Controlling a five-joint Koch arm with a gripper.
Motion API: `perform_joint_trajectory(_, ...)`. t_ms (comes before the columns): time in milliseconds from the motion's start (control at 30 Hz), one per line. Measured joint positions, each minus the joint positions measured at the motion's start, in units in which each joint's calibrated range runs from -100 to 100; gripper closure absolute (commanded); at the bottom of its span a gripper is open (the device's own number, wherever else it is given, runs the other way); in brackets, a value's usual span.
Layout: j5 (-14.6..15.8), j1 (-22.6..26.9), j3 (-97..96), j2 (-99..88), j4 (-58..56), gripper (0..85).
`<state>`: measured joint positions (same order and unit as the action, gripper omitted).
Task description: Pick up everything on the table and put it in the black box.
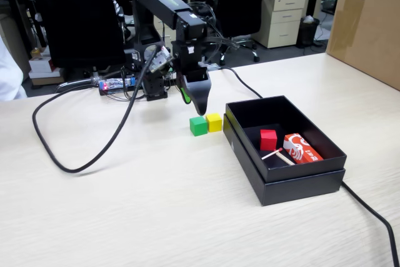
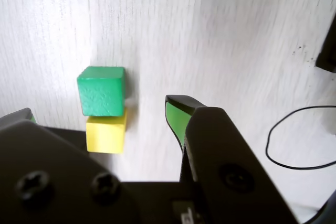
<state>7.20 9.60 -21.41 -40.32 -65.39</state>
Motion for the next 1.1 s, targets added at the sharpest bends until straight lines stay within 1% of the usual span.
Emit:
perform_joint_trajectory(200, 0.1, -0.6, 0.4, 8.7, 1.7, 35.8)
perform_joint_trajectory(433, 0.1, -0.9, 5.1, 17.2, 2.1, 36.3)
perform_joint_trajectory(833, 0.1, -0.7, 5.4, 22.3, 2.2, 38.4)
perform_joint_trajectory(900, 0.2, -0.7, 5.6, 22.9, 2.2, 43.4)
perform_joint_trajectory(1000, 0.4, -0.7, 5.6, 23.3, 2.2, 54.5)
perform_joint_trajectory(1100, 0.6, -0.7, 5.9, 24.5, 2.4, 63.6)
